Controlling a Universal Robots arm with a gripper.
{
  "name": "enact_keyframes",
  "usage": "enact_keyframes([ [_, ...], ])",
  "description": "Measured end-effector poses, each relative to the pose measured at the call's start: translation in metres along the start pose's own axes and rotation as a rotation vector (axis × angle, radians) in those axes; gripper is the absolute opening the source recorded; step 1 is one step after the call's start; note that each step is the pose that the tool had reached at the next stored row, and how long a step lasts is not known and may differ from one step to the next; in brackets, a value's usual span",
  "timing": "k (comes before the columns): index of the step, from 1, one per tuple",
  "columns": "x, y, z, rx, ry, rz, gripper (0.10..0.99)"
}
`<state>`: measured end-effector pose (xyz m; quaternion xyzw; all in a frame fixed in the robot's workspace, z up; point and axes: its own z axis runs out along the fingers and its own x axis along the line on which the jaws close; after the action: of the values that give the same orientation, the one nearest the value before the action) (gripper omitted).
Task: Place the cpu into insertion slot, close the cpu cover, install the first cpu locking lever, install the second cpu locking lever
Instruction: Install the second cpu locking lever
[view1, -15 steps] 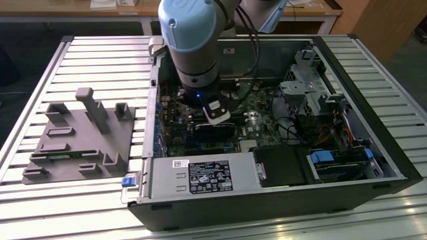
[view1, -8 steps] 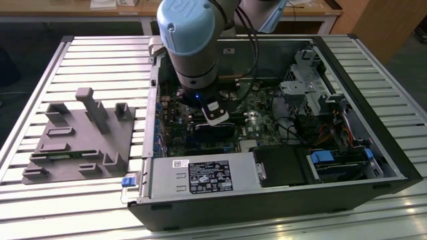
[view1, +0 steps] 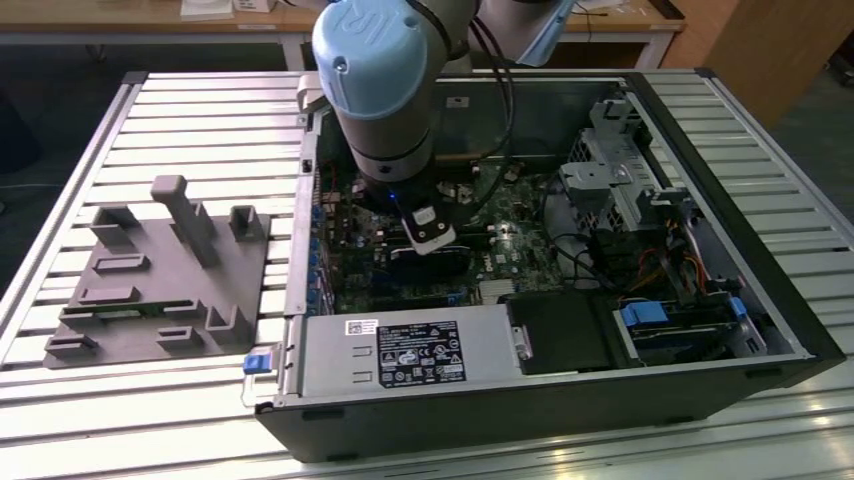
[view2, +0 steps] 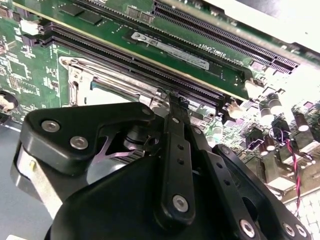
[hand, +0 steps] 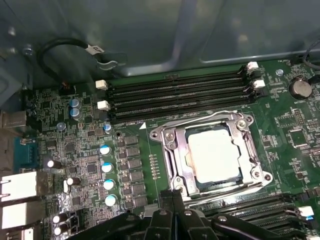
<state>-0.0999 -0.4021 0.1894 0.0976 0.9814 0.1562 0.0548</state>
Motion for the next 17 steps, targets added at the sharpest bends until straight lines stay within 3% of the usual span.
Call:
enact_keyframes([
  [17,0.0006,-0.0012,0.0035,0.002,-0.0002,0.0,0.106],
])
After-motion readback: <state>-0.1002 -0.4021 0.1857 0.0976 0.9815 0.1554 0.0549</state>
